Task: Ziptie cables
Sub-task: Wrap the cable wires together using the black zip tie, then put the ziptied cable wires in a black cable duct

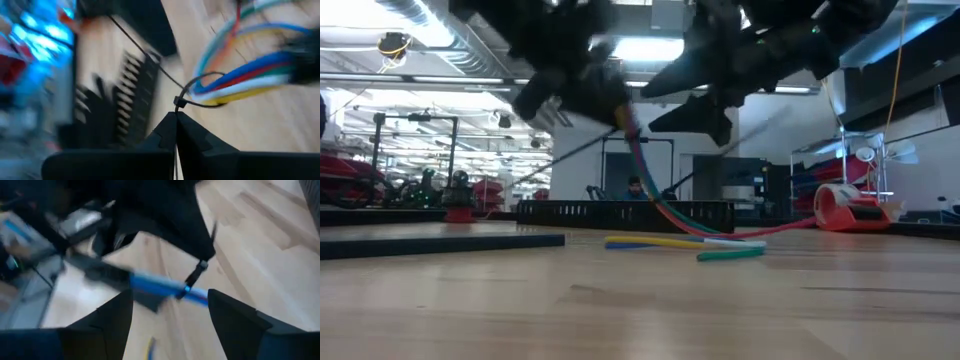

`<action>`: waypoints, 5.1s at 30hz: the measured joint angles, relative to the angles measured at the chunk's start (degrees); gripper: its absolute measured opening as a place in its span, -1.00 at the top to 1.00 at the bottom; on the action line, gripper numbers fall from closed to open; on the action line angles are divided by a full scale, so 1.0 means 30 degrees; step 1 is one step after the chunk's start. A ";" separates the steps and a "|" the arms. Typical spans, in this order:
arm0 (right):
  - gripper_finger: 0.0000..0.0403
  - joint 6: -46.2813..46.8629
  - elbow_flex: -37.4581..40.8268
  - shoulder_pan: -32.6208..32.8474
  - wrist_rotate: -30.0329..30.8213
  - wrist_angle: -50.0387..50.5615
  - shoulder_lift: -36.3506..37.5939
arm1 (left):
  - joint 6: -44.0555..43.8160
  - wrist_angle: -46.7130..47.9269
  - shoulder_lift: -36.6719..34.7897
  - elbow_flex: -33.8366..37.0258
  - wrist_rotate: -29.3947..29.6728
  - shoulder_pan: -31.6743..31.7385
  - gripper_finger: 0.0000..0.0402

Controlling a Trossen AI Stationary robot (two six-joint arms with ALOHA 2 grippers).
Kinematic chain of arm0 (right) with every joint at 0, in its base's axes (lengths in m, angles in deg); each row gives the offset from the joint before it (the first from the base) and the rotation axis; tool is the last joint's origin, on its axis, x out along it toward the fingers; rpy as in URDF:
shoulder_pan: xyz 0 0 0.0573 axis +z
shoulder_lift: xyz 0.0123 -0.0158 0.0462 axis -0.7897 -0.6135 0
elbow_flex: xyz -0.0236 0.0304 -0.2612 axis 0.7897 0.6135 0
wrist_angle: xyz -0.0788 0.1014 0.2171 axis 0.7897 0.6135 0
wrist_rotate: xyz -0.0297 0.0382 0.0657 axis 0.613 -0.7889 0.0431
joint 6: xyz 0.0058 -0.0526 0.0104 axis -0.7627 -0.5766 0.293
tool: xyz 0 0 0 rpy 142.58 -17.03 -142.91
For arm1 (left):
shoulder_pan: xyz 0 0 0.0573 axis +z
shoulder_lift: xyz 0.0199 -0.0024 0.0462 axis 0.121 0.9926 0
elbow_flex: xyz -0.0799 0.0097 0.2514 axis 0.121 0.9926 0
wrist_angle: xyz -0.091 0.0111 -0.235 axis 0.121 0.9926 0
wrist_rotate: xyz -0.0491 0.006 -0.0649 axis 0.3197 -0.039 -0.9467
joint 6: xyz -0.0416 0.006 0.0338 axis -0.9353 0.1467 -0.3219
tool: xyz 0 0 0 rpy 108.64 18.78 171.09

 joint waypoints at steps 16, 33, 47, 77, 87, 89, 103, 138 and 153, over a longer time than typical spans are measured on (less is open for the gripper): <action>0.18 0.3432 0.0007 -0.0723 0.0396 -0.1674 -0.0638 | 0.1783 0.0256 -0.0196 -0.0929 0.0150 -0.0211 1.00; 0.94 0.3551 0.0007 -0.0567 0.0790 -0.2945 -0.1344 | 0.1050 0.0153 -0.0189 -0.0921 0.0257 -0.0204 1.00; 0.99 0.3476 0.0021 0.3298 0.4285 0.1060 -0.2121 | -0.4043 0.0906 -0.2164 -0.0921 0.2418 0.2513 1.00; 0.96 0.2841 0.0028 0.3533 0.4450 0.0914 -0.3020 | -0.7392 -0.1386 0.2995 -0.1486 -0.9594 0.0787 0.24; 0.95 0.2834 0.0028 0.3540 0.4344 0.0892 -0.3020 | -0.3341 -0.1641 0.4299 -0.1606 -0.5481 -0.0007 0.25; 0.95 0.2834 0.0028 0.3540 0.4337 0.0876 -0.3023 | -0.2941 -0.1652 0.4299 -0.1606 -0.5446 -0.0033 0.31; 0.95 0.3040 -0.0035 0.3609 0.4331 0.1130 -0.3043 | -0.2876 -0.1553 0.3853 -0.1599 -0.5065 0.0090 0.99; 0.16 -0.1975 -0.3225 0.3749 0.5587 0.5424 -0.3071 | -0.9681 0.5584 0.0373 -0.2928 -0.5753 0.1246 0.36; -0.04 -1.0443 -0.7996 0.2039 0.5644 1.9656 0.1709 | -1.8479 0.9409 -0.2604 -0.3092 -0.6388 -0.0798 0.14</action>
